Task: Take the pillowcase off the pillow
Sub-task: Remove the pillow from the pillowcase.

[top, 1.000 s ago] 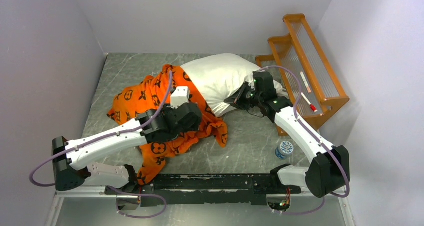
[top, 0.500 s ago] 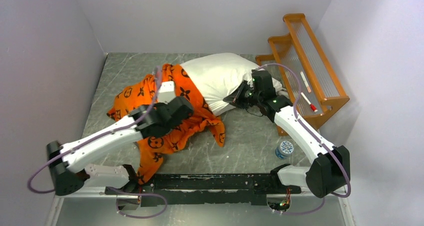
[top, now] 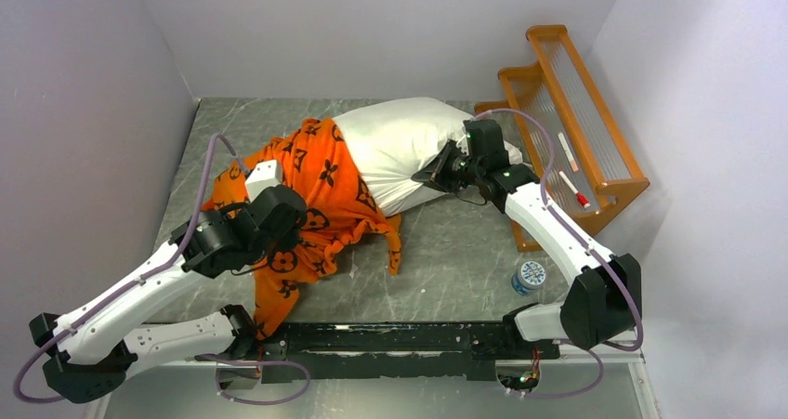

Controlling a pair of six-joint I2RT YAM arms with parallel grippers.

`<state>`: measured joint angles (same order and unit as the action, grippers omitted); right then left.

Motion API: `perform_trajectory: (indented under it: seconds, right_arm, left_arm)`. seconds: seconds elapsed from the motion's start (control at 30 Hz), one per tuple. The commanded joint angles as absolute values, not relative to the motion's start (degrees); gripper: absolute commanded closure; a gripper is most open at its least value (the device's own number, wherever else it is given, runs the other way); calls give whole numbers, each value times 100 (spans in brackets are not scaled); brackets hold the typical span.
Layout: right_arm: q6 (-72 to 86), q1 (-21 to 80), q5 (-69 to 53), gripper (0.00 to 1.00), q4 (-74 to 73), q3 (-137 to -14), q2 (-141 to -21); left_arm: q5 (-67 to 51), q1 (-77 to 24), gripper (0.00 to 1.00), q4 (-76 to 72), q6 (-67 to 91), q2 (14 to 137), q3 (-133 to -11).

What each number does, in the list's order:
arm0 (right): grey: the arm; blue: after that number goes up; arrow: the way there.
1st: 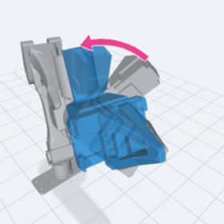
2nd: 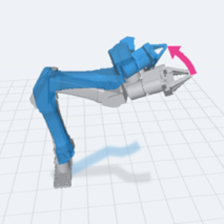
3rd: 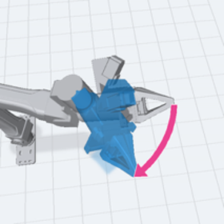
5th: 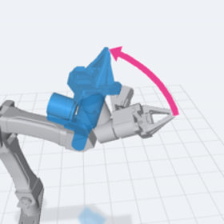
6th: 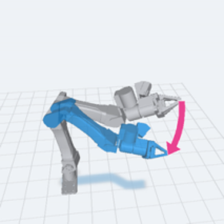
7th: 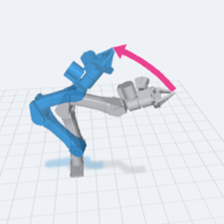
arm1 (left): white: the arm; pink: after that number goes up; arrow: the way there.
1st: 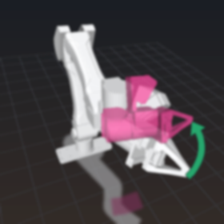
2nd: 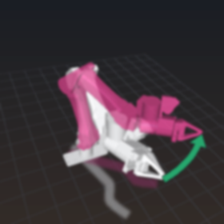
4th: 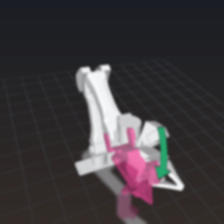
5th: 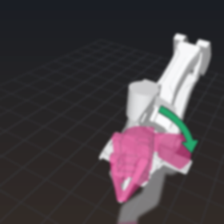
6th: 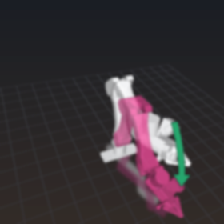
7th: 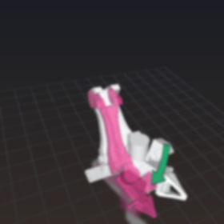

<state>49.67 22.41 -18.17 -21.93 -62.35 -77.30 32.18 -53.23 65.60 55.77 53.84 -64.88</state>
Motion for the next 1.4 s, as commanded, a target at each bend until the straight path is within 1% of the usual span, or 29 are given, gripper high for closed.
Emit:
perform_trajectory:
  seconds: [0.0, 0.17, 0.27, 0.37, 0.4, 0.47, 0.5, 0.53, 0.6, 0.7, 0.87, 0.97, 1.07, 1.1, 1.17, 1.23, 1.27, 1.37]
  right_arm:
    - [4646, 1685, -850, 100, -2152, -6428, -7784]
    - [4640, 1682, -821, 100, -2179, -6191, -7699]
    - [4604, 1679, -689, 100, -2224, -5984, -7541]
    - [4499, 1681, -683, 100, -2308, -5837, -7407]
    - [4489, 1686, -764, 100, -2269, -5753, -7348]
    - [4543, 1686, -938, 100, -2179, -5528, -7231]
    - [4575, 1697, -1010, 100, -2120, -5414, -7145]
    - [4591, 1703, -1067, 100, -2091, -5323, -7097]
    - [4613, 1727, -1108, 100, -2123, -5195, -7009]
    - [4645, 1751, -1235, 100, -2102, -5029, -6864]
    - [4701, 1813, -1423, 100, -2002, -4757, -6714]
    - [4731, 1837, -1480, 100, -1978, -4575, -6668]
    - [4739, 1846, -1482, 100, -1966, -4450, -6615]
    - [4714, 1846, -1443, 100, -2001, -4448, -6616]
    - [4646, 1852, -1336, 100, -2083, -4474, -6637]
    - [4568, 1839, -1104, 100, -2221, -4587, -6685]
    - [4532, 1845, -974, 100, -2268, -4640, -6721]
    - [4436, 1829, -694, 100, -2426, -4826, -6866]
  left_arm:
    - [3435, -4982, 95, 8069, 4951, 5100, -6503]
    - [3250, -4678, 95, 8076, 4136, 5509, -6509]
    - [3355, -4606, 95, 8067, 4076, 5660, -6606]
    - [3251, -4603, 94, 7992, 4039, 5735, -6985]
    - [3095, -4605, 88, 7808, 3857, 5734, -7078]
    - [2599, -4605, 66, 7079, 3529, 5736, -7195]
    - [2334, -4605, 58, 6871, 3470, 5792, -7258]
    - [2185, -4604, 55, 6634, 3392, 5861, -7311]
    - [1843, -4605, 46, 6294, 3261, 6051, -7384]
    - [1536, -4605, 35, 5884, 3164, 6358, -7545]
    - [1358, -4606, 24, 5162, 2966, 6798, -7756]
    - [1705, -4605, 20, 4988, 2905, 7127, -7697]
    - [2515, -4605, 22, 5136, 2955, 7402, -7631]
    - [2831, -4605, 27, 5224, 3016, 7450, -7561]
    - [3273, -4574, 51, 5436, 3079, 7478, -7377]
    - [3601, -4550, 90, 5747, 3352, 7380, -7180]
    - [3690, -4537, 95, 5896, 3494, 7265, -7064]
    - [3957, -4516, 95, 6283, 3889, 6663, -6710]
